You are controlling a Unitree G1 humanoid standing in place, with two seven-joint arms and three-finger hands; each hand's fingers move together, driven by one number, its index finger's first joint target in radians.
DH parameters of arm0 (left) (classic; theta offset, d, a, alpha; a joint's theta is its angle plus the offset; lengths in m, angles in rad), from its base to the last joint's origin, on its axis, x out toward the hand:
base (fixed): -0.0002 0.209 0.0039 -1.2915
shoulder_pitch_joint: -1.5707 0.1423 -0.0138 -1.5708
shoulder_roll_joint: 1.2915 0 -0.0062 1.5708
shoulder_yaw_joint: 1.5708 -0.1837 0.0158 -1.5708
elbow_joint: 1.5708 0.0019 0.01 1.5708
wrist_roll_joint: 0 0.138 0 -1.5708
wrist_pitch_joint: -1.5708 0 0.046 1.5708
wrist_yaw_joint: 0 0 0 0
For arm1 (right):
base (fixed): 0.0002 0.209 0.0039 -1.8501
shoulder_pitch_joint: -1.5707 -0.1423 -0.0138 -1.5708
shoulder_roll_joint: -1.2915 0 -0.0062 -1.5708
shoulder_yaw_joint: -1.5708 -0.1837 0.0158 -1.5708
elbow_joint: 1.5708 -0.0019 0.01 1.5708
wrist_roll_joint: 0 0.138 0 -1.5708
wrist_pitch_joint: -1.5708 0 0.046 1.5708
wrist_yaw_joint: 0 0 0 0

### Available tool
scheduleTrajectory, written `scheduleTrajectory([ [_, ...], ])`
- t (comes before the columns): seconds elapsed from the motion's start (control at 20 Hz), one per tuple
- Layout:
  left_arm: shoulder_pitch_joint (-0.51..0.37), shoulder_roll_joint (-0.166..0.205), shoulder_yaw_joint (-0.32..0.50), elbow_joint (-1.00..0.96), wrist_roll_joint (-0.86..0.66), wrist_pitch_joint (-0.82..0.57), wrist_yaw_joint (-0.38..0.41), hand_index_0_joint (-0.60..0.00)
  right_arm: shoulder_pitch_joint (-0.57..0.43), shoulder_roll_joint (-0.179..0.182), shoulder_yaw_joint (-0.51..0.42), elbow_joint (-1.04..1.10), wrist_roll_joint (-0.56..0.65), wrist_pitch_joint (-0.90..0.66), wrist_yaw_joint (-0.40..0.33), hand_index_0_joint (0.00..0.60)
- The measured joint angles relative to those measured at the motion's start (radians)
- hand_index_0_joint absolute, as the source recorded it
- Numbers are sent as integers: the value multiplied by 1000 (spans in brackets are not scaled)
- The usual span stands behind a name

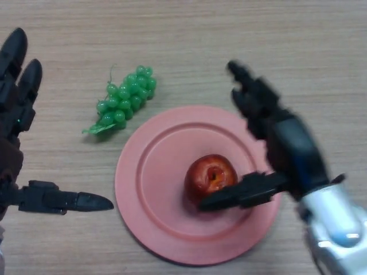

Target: Pick up the red apple and place it on the plate

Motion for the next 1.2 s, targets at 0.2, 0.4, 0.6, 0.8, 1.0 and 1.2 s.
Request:
scheduleTrajectory([
  [0.2,-36,9,-4,-3,1,42,0,0,105,-21,-255,-212,60,112,106,0],
  [0.4,-57,10,-6,-15,-58,122,3,0,182,-30,-294,-271,55,110,191,0],
  [0.6,-50,10,-15,-52,-60,134,10,0,184,-21,-251,-299,41,98,176,0],
  [0.8,-64,15,-15,-43,-60,145,11,0,157,-20,-218,-300,9,99,149,0],
  [1.0,-68,17,-14,-28,-60,145,13,0,121,-20,-196,-310,-2,111,120,0],
  [1.2,-81,45,4,-5,-60,147,13,0,79,-15,-141,-299,-31,128,117,0],
])
